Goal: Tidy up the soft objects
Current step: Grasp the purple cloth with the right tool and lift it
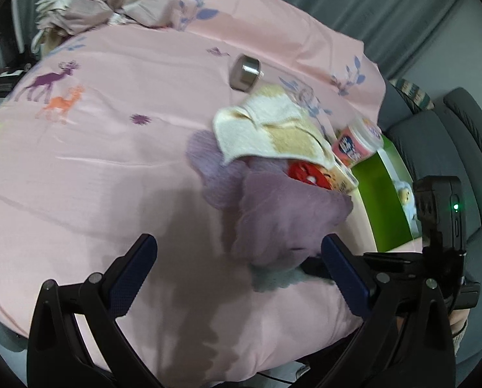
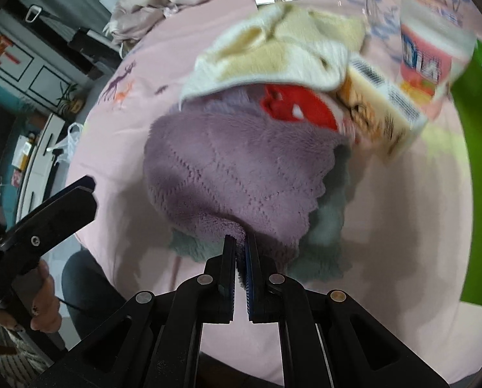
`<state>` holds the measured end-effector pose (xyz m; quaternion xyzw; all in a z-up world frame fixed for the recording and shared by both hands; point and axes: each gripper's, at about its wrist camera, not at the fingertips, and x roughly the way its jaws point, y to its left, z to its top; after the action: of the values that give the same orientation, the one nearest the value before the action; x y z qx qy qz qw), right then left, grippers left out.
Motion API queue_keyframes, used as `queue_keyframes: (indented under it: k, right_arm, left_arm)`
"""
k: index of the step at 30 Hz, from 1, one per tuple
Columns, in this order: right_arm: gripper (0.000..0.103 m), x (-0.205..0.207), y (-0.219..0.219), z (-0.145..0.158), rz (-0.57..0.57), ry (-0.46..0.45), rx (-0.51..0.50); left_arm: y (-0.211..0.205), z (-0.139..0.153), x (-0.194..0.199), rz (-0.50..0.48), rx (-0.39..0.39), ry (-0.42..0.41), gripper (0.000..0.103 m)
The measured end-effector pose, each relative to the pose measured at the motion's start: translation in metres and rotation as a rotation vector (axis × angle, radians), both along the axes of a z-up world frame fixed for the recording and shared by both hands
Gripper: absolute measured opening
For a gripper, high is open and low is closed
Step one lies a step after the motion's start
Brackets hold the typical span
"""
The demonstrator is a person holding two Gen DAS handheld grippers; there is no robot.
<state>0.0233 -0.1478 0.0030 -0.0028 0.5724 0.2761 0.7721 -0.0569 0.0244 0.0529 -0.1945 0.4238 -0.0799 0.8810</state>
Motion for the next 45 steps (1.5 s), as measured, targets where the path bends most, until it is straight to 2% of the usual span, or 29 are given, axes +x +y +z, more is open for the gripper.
queue_keyframes:
  k: [5,8,9,10,11,12,13,18,20,27,29,33,37,41,45]
  right_arm:
    - [0.005,0.001,-0.019,0.005,-0.036,0.010,0.017]
    - [0.014,-0.002,-0.033,0.011,-0.056,-0.009,0.008]
    - [0.027,-0.001,-0.040,0.015,-0.073,-0.020,0.011]
    - [0.046,-0.001,-0.047,0.018,-0.095,-0.033,0.017]
    - [0.056,0.000,-0.055,0.022,-0.119,-0.049,0.028]
    - [0.069,0.000,-0.062,0.027,-0.143,-0.065,0.047]
    - [0.070,0.001,-0.068,0.030,-0.157,-0.073,0.064]
    - [0.070,0.015,-0.079,0.027,-0.222,-0.042,0.160]
    - [0.070,0.019,-0.072,0.020,-0.219,-0.022,0.176]
    - [0.070,0.031,-0.037,-0.006,-0.220,0.048,0.243]
    - [0.062,0.028,-0.031,-0.005,-0.203,0.031,0.243]
    - [0.043,0.023,-0.016,-0.012,-0.138,0.066,0.275]
    - [0.036,0.017,-0.013,-0.009,-0.132,0.037,0.287]
    - [0.036,0.009,-0.017,0.003,-0.124,0.006,0.317]
    - [0.036,-0.003,-0.021,0.027,-0.124,-0.064,0.339]
  left_arm:
    - [-0.018,-0.015,0.014,-0.053,-0.003,0.036,0.098]
    - [-0.025,-0.023,0.021,-0.084,-0.027,0.051,0.086]
    - [-0.028,-0.027,0.023,-0.091,-0.032,0.058,0.077]
    - [-0.030,-0.029,0.025,-0.095,-0.031,0.069,0.069]
    - [-0.033,-0.032,0.026,-0.102,-0.033,0.080,0.065]
    - [-0.035,-0.036,0.027,-0.110,-0.041,0.093,0.056]
    - [-0.037,-0.038,0.028,-0.117,-0.049,0.099,0.049]
    - [-0.046,-0.041,0.029,-0.128,-0.031,0.105,0.038]
    - [-0.047,-0.041,0.029,-0.140,-0.045,0.114,0.031]
    - [-0.052,-0.042,0.030,-0.151,-0.003,0.121,0.018]
    - [-0.053,-0.042,0.030,-0.155,0.012,0.118,0.015]
    - [-0.061,-0.041,0.028,-0.182,0.032,0.102,0.012]
    - [-0.065,-0.039,0.025,-0.183,0.059,0.086,0.010]
    - [-0.067,-0.028,0.019,-0.195,0.053,0.055,0.009]
    - [-0.072,-0.005,0.011,-0.205,0.074,-0.013,0.009]
